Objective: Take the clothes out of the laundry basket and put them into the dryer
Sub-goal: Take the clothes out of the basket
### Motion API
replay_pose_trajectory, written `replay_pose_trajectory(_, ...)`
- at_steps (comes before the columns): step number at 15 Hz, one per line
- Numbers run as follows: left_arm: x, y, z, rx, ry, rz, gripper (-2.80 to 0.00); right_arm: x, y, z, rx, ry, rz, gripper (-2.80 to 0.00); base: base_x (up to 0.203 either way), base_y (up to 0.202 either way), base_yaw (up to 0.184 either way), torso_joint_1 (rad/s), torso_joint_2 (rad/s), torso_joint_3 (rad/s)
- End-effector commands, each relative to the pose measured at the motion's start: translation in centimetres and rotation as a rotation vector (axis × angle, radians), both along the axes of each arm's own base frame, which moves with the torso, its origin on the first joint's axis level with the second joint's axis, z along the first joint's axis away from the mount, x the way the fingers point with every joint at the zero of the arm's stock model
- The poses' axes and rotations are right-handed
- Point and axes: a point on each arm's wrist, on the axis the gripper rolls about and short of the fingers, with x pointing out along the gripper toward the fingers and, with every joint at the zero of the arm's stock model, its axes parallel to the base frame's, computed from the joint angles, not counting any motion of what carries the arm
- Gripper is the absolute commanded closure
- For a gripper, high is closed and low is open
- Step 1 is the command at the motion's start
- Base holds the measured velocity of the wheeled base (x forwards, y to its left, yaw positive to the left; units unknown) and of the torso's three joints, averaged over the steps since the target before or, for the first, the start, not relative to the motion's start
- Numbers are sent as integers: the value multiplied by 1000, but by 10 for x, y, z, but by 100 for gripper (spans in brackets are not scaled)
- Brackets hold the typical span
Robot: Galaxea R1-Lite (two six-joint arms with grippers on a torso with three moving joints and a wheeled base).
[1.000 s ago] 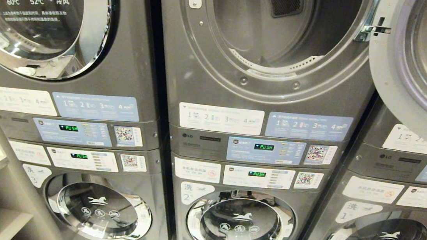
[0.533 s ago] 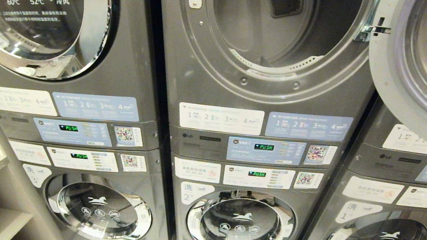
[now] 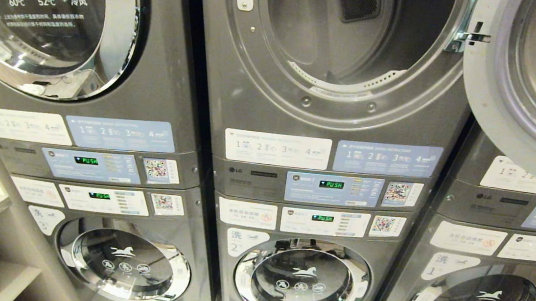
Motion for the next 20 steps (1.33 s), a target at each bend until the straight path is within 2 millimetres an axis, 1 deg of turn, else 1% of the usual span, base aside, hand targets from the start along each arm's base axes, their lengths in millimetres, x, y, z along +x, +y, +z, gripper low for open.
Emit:
replay_pose_trajectory(1,0,0,0,0,-1,0,0,0,0,0,0,0,1,0,0,0,0,0,0,0)
replay_pose_trajectory(3,0,0,0,-1,0,0,0,0,0,0,0,0,1,0,0,0,0,0,0,0)
replay_pose_trajectory(5,0,0,0,0,0,0,0,0,0,0,0,0,1,0,1,-132,-3,2,0,4)
replay_pose_trajectory(20,0,0,0,4,1,0,0,0,0,0,0,0,1,0,0,-195,1,2,1,1)
